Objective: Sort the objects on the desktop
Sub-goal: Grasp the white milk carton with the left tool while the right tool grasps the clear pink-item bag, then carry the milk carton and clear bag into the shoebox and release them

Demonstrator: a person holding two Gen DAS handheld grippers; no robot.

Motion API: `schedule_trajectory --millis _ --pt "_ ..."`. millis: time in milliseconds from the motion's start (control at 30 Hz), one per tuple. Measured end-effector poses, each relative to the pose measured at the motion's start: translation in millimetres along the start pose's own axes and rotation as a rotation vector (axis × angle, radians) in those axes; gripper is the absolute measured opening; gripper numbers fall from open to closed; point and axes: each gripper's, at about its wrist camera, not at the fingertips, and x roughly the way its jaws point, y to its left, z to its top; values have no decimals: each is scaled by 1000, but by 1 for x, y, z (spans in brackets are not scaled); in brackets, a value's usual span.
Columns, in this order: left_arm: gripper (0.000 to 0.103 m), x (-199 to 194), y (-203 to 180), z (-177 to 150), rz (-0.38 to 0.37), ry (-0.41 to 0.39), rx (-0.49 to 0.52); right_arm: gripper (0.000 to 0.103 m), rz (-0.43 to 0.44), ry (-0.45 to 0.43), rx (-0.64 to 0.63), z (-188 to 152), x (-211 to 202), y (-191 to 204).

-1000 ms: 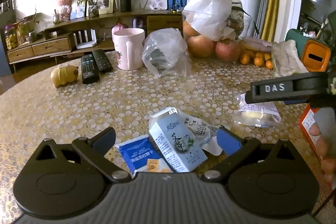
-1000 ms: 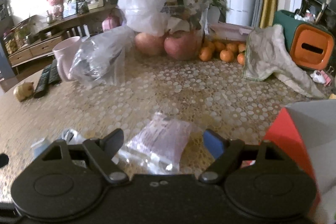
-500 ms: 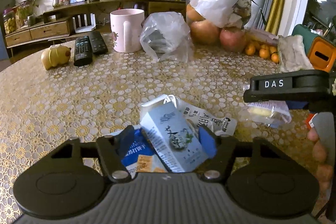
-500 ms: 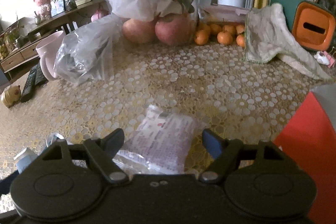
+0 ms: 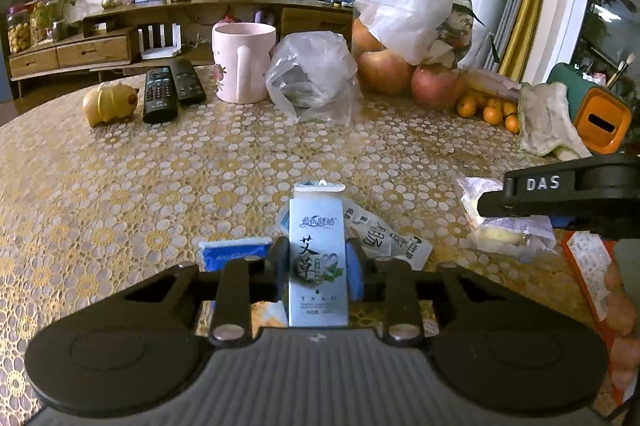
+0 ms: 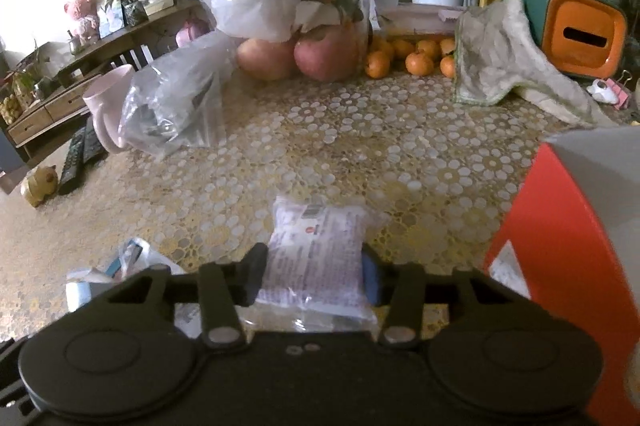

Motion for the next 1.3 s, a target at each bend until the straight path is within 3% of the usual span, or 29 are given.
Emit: schedule_trajectory --millis 733,1000,1300 --pt "28 -94 -4 -29 -84 16 -33 45 111 22 -51 -57 -116 -6" --pt "28 -132 -45 -17 -152 -36 28 45 135 -64 -12 -53 -167 -33" --pt "28 -152 -125 3 -274 -81 139 45 69 -165 53 -38 -198 -94"
